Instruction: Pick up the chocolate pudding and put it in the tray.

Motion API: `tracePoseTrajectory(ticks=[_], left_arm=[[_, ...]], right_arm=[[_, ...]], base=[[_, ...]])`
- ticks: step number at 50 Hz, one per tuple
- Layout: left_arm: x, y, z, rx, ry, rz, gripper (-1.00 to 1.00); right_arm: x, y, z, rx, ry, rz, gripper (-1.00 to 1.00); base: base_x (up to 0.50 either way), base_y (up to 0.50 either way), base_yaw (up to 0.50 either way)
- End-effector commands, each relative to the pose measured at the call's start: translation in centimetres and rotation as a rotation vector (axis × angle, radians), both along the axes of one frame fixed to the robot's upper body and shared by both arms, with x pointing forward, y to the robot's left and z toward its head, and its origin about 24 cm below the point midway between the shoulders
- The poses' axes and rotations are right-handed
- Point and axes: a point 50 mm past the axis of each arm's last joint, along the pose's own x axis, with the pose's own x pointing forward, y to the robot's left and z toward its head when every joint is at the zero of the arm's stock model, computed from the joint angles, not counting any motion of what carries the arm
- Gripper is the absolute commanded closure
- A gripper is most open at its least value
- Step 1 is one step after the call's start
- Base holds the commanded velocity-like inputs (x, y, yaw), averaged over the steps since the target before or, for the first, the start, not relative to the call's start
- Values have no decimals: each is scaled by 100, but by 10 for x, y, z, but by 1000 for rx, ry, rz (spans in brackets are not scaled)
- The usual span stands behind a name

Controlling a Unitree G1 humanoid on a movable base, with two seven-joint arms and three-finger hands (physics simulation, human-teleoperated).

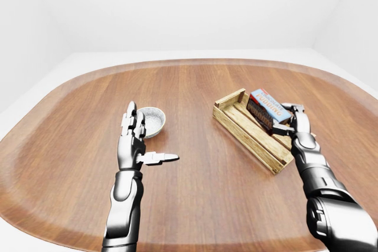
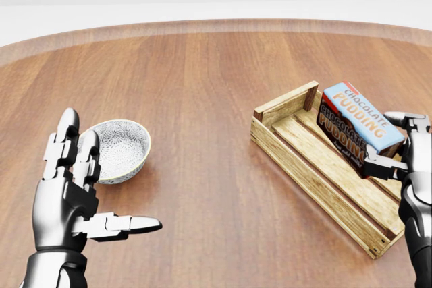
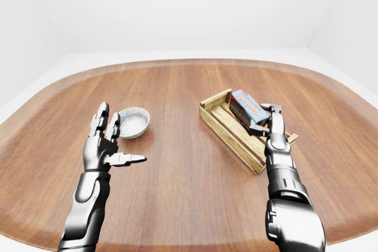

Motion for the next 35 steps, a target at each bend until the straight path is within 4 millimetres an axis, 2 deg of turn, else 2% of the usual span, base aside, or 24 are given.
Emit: tracePoseTrajectory(ticks=[1, 35], left_arm=[[0, 1, 2, -6, -7, 0, -100], [0, 1, 0, -6, -2, 0, -100]], right_arm=[[3, -1, -1, 32, 18, -34, 100], [14, 4, 7, 8, 37, -46, 100]], base=[[0, 0, 0], [0, 0, 0]])
